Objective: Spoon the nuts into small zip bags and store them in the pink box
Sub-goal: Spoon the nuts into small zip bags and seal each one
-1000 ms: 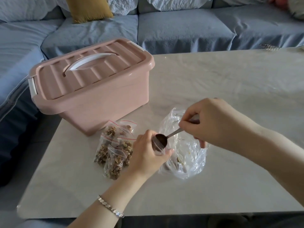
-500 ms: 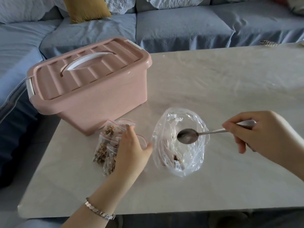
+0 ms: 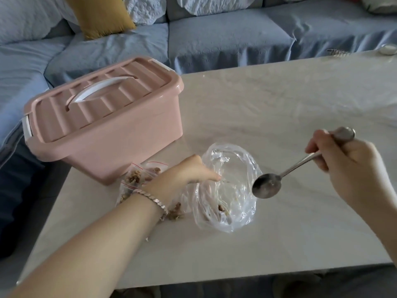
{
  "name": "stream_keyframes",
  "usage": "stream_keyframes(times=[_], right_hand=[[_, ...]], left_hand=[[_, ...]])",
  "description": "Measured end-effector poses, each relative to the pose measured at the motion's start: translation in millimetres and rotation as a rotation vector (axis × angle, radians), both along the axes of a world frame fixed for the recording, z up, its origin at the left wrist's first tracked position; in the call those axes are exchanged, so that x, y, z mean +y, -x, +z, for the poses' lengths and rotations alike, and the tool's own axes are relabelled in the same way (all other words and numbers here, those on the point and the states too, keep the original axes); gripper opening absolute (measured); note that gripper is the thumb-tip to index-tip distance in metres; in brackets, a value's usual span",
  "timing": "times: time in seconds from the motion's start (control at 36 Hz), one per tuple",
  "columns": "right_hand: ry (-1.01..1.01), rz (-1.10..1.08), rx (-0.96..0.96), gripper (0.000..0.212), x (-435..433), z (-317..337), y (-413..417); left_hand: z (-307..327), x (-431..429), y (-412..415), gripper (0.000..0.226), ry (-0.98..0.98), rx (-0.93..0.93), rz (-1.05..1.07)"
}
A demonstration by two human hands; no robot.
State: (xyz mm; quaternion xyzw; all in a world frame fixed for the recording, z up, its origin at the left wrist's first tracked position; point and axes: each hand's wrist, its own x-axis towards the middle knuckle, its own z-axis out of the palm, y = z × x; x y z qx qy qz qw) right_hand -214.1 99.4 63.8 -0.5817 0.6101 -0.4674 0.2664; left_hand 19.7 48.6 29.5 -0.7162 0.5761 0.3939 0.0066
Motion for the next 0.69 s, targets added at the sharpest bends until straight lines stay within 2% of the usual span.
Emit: stream_keyframes(times=[0.11,0.22,0.28,0.36,0.44,0.47,0.56,0.69], right_hand=[[0.021,0.037,-0.013,0.039,-17.9,3.9,-10.1],[-0.034,0.124,-0.047,0.037,-29.4,3.0,-21.3],[-0.07,0.152,0.097,0.037,-33.0,-3.2,-28.6],[-0.226,0.261,0.37,0.024,-38.7,-20.7,-39.0],[-0.481,0.362,0.542,0.079,-45.2,-41.6,-47.1],[-0.516,0.374,0.556,0.084,-47.2,-48.3,-50.6],[-0.583,0.442,0.445,0.073,-53.6,-61.6,-61.9],[-0.62,0.386,0.296,0.043,-63.4,-60.1,-70.2]], left_hand=[[-9.5,-2.5,1.3,0.034,0.009,0.029,0.048],[-18.1,-1.8,-3.6,0.024,0.107,0.109,0.133],[-22.6,-0.5,-7.3,0.025,0.164,0.19,0.156],[-22.8,2.7,-10.0,0.016,0.227,0.309,0.104],[-24.5,3.4,-12.6,0.014,0.302,0.371,0.138],[-25.5,3.4,-13.0,0.014,0.315,0.395,0.156],[-25.6,4.6,-13.6,0.004,0.314,0.477,0.188],[-20.8,6.4,-13.2,0.004,0.32,0.543,0.144]])
